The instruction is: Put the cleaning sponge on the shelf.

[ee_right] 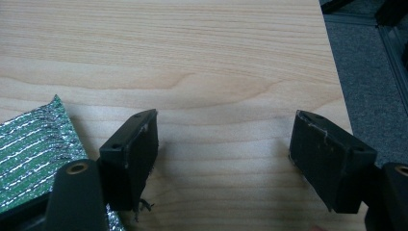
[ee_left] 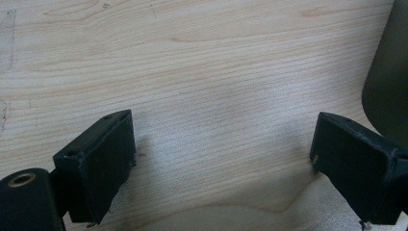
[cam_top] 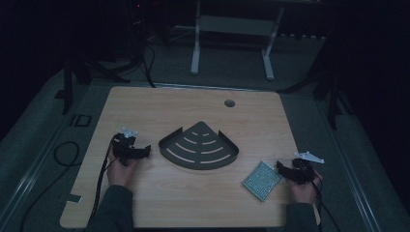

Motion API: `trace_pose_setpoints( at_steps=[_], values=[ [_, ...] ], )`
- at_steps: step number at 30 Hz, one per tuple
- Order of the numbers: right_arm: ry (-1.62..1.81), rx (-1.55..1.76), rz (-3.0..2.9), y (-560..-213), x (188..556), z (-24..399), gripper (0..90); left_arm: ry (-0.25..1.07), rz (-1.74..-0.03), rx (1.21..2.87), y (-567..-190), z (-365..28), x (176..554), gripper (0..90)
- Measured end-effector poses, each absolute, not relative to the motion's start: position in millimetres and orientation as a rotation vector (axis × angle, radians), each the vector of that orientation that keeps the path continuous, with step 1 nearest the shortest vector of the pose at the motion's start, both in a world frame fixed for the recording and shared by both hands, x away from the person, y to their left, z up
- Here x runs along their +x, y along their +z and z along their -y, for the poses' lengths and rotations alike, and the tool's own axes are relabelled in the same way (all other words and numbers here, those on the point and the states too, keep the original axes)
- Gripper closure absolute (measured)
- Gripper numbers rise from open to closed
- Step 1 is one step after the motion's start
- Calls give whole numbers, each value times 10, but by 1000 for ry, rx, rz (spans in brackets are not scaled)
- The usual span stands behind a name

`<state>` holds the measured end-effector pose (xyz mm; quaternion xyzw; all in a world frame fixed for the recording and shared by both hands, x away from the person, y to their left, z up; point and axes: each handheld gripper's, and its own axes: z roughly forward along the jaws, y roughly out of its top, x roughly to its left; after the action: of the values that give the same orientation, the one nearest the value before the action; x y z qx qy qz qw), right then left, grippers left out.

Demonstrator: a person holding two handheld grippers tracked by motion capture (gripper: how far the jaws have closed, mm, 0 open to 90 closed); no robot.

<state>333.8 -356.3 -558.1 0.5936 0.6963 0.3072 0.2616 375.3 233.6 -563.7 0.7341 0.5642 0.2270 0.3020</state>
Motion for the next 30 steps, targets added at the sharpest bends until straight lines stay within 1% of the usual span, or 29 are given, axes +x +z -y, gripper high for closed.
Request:
trace_pose_setpoints(
  at_steps=[2,4,6,7,8,17,18,19,23,24,29,30],
  values=[
    [829,1611,-1885,-5576,3329,3559,270,602,-1496,1947,-5637,-2335,3755,92],
    [824,1617,-1889,-5549,3306,3558,339,602,-1496,1947,-5637,-2335,3756,92],
    [824,1617,-1889,-5549,3306,3558,339,602,-1496,1947,-5637,-2335,3756,92],
    [837,1609,-1889,-5519,3285,3552,366,602,-1496,1947,-5637,-2335,3756,92],
    [851,1582,-1878,-5431,3238,3520,434,602,-1496,1947,-5637,-2335,3755,92],
    [872,1444,-1972,-5253,3048,3362,647,602,-1496,1946,-5638,-2334,3755,93],
    [872,1444,-1972,-5253,3048,3362,647,602,-1496,1946,-5638,-2334,3755,93],
    [884,1421,-2023,-5230,2995,3331,706,602,-1496,1945,-5637,-2334,3754,93],
    [902,1401,-2106,-5210,2920,3278,753,603,-1502,1940,-5638,-2325,3751,94],
    [902,1401,-2106,-5210,2920,3278,753,603,-1502,1940,-5638,-2325,3751,93],
    [892,1359,-2163,-5198,2772,3176,866,604,-1502,1940,-5638,-2324,3751,93],
    [892,1359,-2163,-5198,2772,3176,866,604,-1502,1940,-5638,-2324,3751,94]
  ],
)
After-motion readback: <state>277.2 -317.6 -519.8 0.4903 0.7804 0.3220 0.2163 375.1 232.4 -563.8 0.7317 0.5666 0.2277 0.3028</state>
